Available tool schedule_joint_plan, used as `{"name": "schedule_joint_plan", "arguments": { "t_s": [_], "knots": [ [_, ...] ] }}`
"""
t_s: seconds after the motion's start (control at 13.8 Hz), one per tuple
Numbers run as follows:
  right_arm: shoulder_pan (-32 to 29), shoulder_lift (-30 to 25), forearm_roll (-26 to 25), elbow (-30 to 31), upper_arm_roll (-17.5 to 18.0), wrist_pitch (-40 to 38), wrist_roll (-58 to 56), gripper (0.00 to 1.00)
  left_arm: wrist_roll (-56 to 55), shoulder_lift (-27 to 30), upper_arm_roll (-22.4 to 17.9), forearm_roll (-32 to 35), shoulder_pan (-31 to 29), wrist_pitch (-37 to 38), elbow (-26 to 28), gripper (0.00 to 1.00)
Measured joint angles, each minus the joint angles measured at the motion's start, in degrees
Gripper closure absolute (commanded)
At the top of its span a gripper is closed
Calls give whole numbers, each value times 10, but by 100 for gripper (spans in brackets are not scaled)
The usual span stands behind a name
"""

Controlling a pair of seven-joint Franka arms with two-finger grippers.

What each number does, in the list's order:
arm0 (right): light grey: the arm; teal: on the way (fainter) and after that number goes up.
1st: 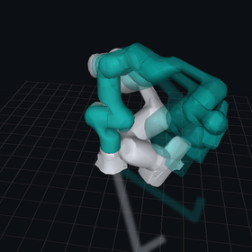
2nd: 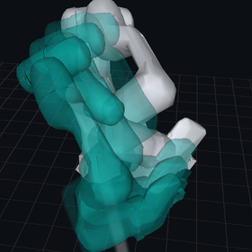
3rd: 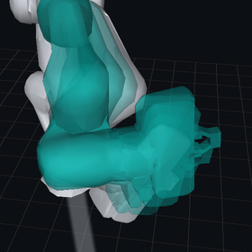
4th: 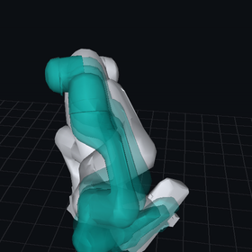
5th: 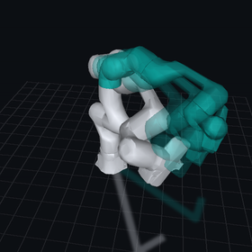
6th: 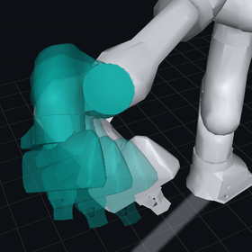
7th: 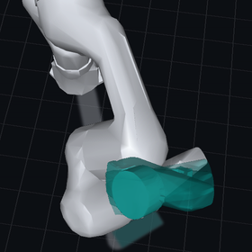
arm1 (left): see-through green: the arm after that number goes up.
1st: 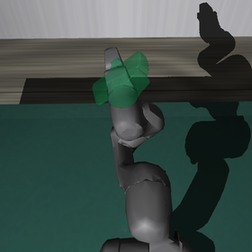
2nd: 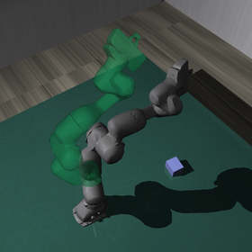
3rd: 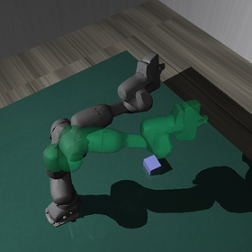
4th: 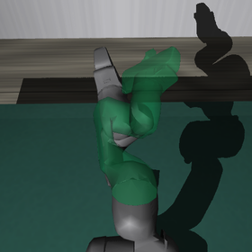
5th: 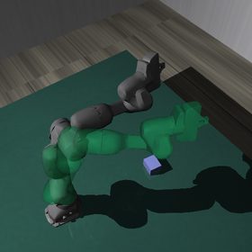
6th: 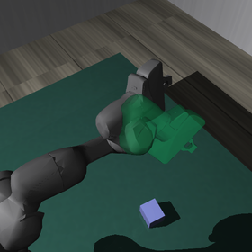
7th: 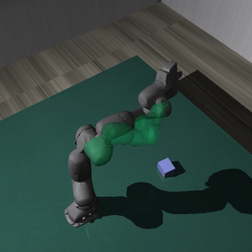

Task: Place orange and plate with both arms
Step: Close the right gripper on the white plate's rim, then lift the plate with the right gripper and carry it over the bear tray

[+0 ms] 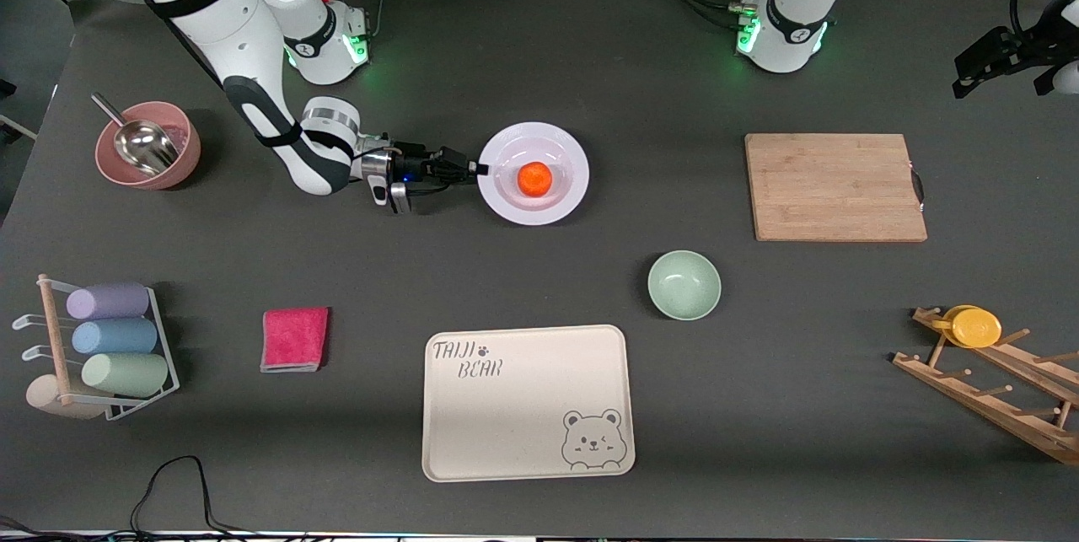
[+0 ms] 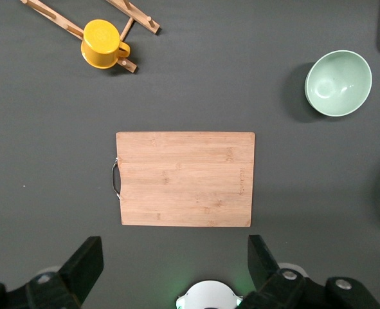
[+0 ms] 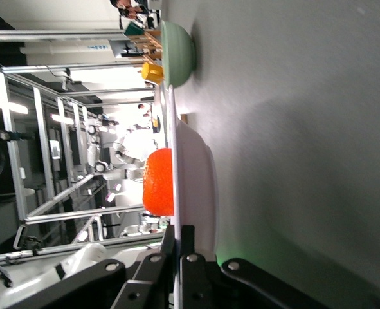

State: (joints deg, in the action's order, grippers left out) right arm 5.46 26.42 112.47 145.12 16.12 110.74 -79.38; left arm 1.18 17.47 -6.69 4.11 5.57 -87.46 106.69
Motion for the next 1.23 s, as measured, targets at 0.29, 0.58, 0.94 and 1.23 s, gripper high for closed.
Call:
{"name": "schedule_joint_plan", "arguments": {
  "t_s": [0.29,0.58,0.94,1.23],
  "knots": [
    [-9,-21,0,-39,-1,-13,59,100,0,-4,-3,0,-1,0,2,0],
    [-10,-23,-52,-132,-18,-10,149,100,0,-5,-21,0,-1,0,6,0],
    [-17,28,-144,-289,-79,-7,259,100,0,-4,-19,0,-1,0,6,0],
    [-17,134,-171,-444,-93,-6,302,100,0,-4,-15,0,0,0,6,0]
  ]
}}
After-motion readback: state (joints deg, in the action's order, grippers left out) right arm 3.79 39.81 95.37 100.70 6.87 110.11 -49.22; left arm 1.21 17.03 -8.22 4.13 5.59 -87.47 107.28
